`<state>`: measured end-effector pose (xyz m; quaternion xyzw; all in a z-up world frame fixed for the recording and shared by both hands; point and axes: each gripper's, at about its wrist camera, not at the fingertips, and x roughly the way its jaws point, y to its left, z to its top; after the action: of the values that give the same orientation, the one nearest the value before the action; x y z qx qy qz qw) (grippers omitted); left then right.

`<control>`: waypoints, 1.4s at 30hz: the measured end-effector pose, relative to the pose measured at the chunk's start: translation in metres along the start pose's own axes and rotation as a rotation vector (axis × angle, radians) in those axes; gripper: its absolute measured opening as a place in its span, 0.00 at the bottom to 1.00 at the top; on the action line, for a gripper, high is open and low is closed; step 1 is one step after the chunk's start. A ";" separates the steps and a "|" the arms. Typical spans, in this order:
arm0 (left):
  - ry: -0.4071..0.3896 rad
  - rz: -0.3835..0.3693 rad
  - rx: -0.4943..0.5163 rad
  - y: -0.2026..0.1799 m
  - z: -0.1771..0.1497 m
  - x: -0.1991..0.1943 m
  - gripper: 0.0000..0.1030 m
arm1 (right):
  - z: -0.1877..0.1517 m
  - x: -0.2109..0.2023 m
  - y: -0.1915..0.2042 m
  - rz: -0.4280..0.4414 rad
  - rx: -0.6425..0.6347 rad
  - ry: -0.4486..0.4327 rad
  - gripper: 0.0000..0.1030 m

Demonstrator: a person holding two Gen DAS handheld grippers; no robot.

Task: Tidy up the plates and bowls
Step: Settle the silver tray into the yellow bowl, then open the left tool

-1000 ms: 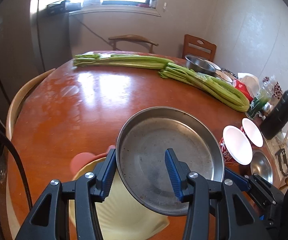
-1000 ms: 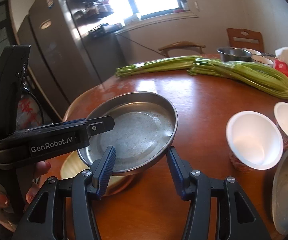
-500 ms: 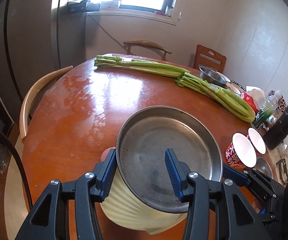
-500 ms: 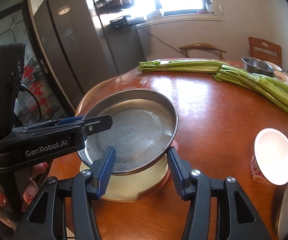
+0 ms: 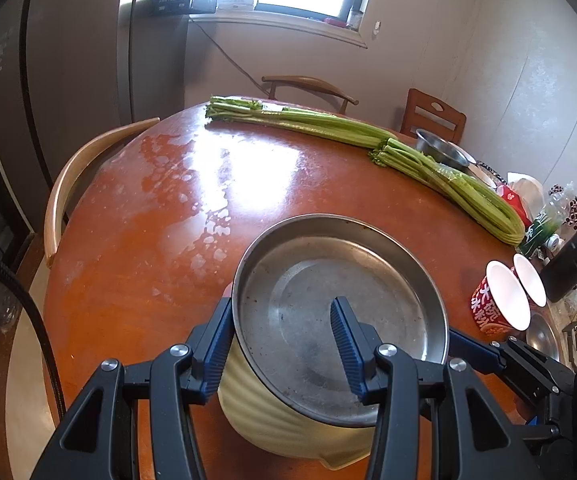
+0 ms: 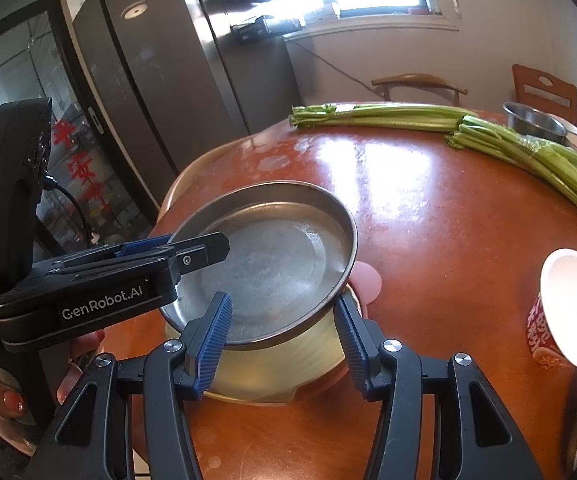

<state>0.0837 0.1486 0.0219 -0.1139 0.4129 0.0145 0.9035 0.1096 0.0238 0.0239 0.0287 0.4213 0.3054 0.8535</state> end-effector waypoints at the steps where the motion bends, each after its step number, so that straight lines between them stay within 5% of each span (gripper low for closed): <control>1: 0.000 0.001 -0.001 0.001 -0.002 0.002 0.47 | -0.001 0.002 0.000 -0.001 -0.001 0.004 0.54; 42: 0.032 0.036 0.014 0.002 -0.027 0.023 0.47 | -0.014 0.027 -0.003 -0.035 -0.027 0.071 0.54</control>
<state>0.0789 0.1428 -0.0124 -0.1001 0.4293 0.0262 0.8972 0.1129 0.0337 -0.0052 -0.0010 0.4476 0.2969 0.8435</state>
